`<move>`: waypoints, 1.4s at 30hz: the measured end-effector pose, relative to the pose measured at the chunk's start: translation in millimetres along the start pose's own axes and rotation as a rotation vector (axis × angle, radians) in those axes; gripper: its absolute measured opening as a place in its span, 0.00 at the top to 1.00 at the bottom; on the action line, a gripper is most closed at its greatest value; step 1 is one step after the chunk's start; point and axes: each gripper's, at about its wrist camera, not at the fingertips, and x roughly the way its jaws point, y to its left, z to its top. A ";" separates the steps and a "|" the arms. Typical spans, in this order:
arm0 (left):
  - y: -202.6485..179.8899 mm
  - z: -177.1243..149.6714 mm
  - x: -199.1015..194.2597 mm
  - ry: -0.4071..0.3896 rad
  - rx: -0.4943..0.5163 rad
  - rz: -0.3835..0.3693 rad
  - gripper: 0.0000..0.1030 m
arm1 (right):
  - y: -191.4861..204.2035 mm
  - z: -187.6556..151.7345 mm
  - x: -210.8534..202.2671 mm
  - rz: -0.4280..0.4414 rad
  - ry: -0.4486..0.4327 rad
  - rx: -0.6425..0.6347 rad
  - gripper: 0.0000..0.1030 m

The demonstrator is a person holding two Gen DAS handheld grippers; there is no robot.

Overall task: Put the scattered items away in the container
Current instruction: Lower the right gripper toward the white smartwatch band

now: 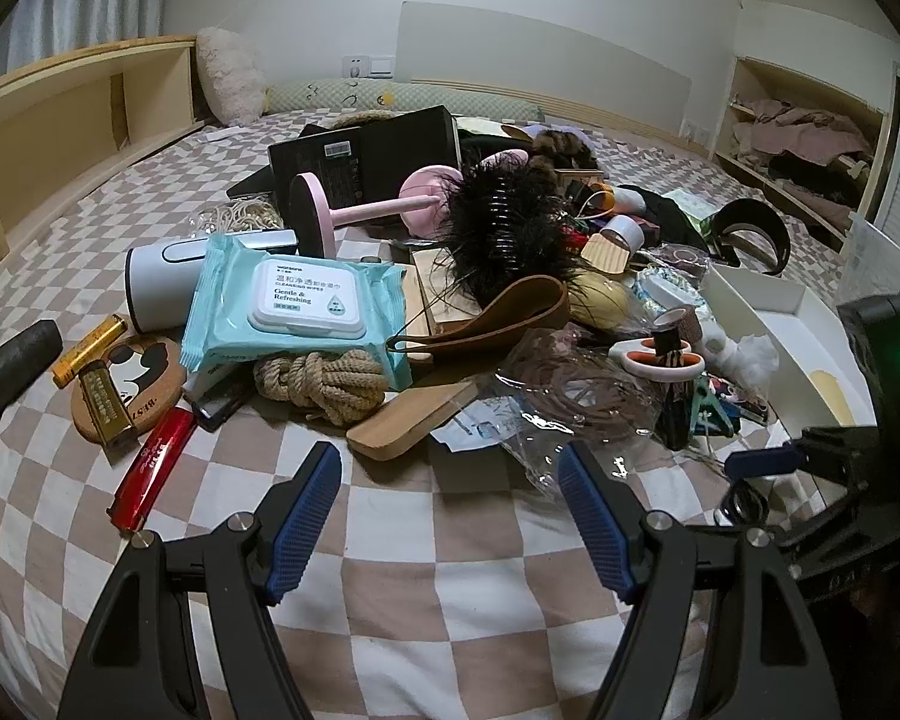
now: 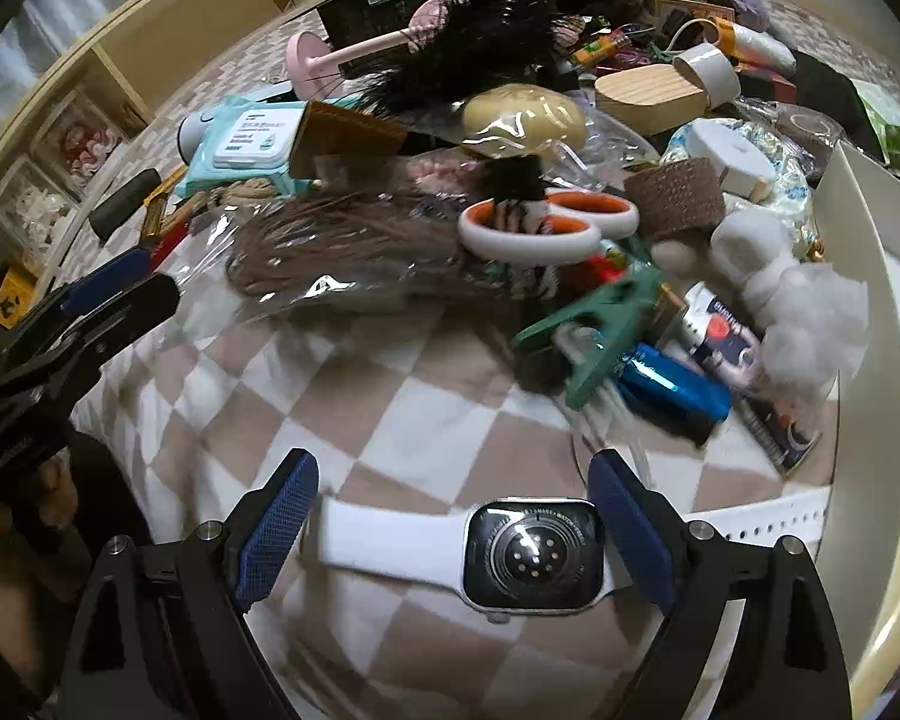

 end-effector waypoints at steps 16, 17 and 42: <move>-10.2 -7.4 -1.7 0.031 0.059 -0.054 0.27 | -6.8 -44.4 -31.1 -0.207 -0.193 0.393 0.11; -9.2 -7.3 -1.2 0.036 0.050 -0.071 0.27 | -9.9 -44.8 -25.2 -0.209 -0.181 0.416 0.11; 18.3 6.9 36.5 0.142 -0.369 -0.372 0.93 | 6.6 -55.2 -10.9 -0.291 -0.228 0.335 0.09</move>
